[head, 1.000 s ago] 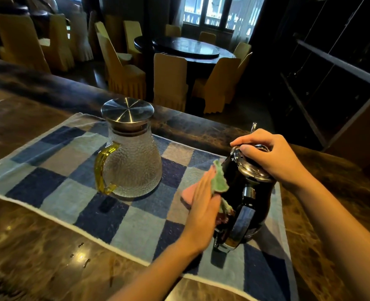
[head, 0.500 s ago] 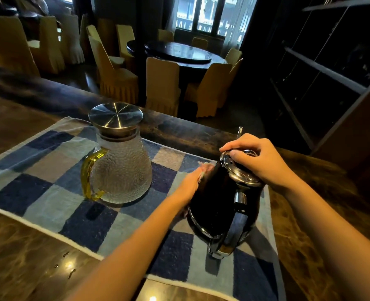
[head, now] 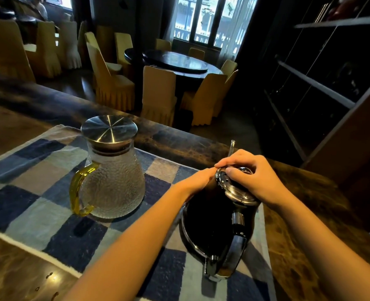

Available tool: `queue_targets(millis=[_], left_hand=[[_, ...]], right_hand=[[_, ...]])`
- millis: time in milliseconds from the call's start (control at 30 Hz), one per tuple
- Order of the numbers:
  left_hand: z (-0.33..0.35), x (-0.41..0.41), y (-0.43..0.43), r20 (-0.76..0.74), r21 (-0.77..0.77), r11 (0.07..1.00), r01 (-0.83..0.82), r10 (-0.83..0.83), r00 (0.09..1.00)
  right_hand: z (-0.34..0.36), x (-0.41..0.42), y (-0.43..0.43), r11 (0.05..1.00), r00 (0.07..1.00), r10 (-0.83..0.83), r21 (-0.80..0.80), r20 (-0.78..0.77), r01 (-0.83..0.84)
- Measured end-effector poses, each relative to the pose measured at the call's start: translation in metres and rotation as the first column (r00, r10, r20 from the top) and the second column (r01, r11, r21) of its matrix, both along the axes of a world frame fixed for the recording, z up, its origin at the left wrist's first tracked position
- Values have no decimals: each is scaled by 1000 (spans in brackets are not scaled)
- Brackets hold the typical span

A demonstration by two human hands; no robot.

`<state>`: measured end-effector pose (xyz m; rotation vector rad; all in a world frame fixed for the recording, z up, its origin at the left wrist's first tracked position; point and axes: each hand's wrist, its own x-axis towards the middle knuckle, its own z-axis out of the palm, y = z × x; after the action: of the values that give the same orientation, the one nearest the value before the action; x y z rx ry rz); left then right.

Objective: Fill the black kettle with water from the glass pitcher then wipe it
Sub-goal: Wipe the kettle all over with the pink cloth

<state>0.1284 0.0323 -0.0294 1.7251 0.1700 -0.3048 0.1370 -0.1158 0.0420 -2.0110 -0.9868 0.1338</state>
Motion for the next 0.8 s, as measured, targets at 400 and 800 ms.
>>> queue_targets(millis=[400, 800], left_hand=[[-61, -83, -22, 86, -574, 722, -387, 523, 848], [-35, -20, -7, 110, -271, 903, -334, 374, 921]], right_hand=[[1, -4, 2, 1000, 1000, -13, 15, -2, 13], [-2, -3, 1, 999, 999, -38, 20, 27, 38]])
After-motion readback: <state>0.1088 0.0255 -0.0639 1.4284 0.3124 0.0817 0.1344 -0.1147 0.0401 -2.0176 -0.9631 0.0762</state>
